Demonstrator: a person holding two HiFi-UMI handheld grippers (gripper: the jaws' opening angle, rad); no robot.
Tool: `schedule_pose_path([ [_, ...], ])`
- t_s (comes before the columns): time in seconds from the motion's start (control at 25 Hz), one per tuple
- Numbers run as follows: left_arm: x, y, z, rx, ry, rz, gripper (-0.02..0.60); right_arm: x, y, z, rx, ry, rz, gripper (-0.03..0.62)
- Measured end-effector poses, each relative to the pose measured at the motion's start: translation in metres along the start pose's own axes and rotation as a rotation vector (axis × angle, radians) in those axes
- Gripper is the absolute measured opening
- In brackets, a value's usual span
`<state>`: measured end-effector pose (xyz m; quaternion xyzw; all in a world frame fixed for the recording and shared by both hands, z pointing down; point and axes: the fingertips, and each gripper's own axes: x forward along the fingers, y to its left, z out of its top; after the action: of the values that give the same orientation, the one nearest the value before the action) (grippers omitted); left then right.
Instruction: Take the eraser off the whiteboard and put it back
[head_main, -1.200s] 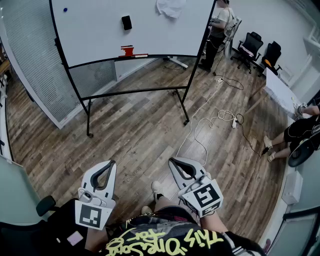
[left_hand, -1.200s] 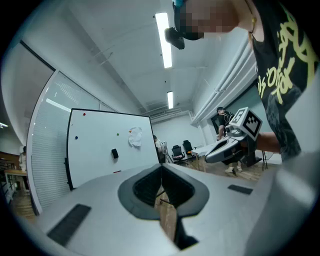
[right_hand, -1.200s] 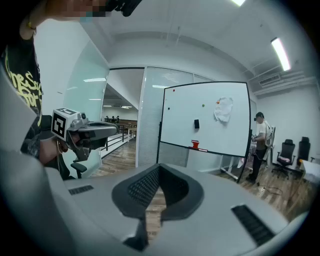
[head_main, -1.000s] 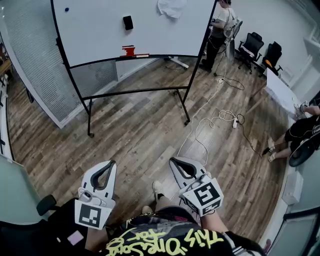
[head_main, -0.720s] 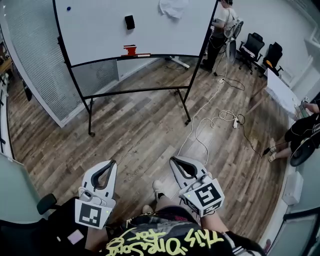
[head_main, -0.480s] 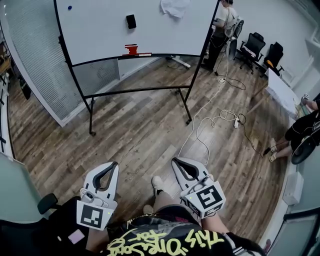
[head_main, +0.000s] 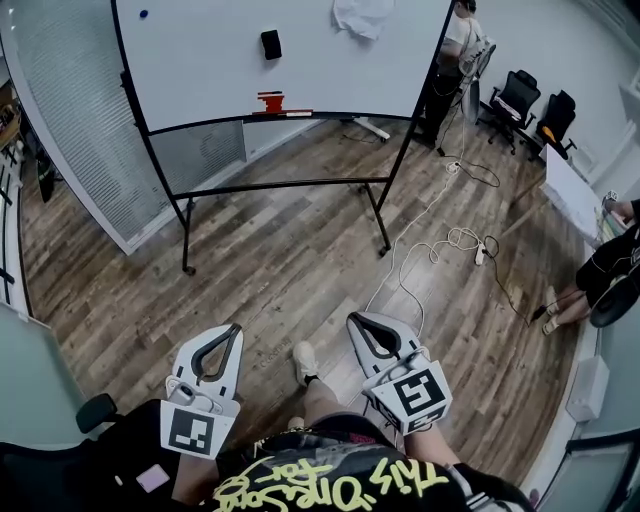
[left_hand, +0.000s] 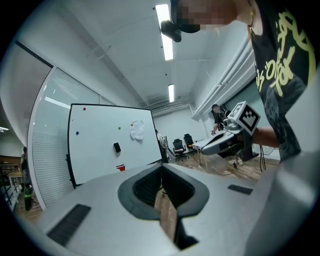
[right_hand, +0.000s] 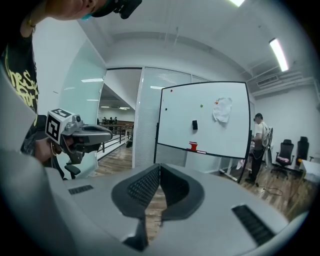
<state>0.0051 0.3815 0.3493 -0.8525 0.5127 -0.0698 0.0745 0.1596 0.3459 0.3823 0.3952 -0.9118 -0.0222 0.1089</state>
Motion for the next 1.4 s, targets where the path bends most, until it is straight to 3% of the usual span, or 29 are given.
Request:
schedule_pose_path([
  [0.48, 0.069, 0.046, -0.007, 0.011, 0.006, 0.039, 0.008, 0.07, -0.054, 0.005, -0.026, 0.013, 0.037, 0.01],
  [0.72, 0.1, 0.068, -0.009, 0.01, 0.021, 0.073, 0.008, 0.105, -0.078, 0.005, 0.032, 0.071, 0.049, 0.011],
  [1.2, 0.182, 0.103, -0.013, 0.038, 0.033, 0.043, 0.008, 0.169, -0.137, -0.007, 0.063, 0.135, 0.063, 0.009],
  [1.4, 0.218, 0.122, -0.013, 0.014, 0.027, 0.056, 0.008, 0.197, -0.167, -0.001, 0.03, 0.13, 0.059, 0.009],
])
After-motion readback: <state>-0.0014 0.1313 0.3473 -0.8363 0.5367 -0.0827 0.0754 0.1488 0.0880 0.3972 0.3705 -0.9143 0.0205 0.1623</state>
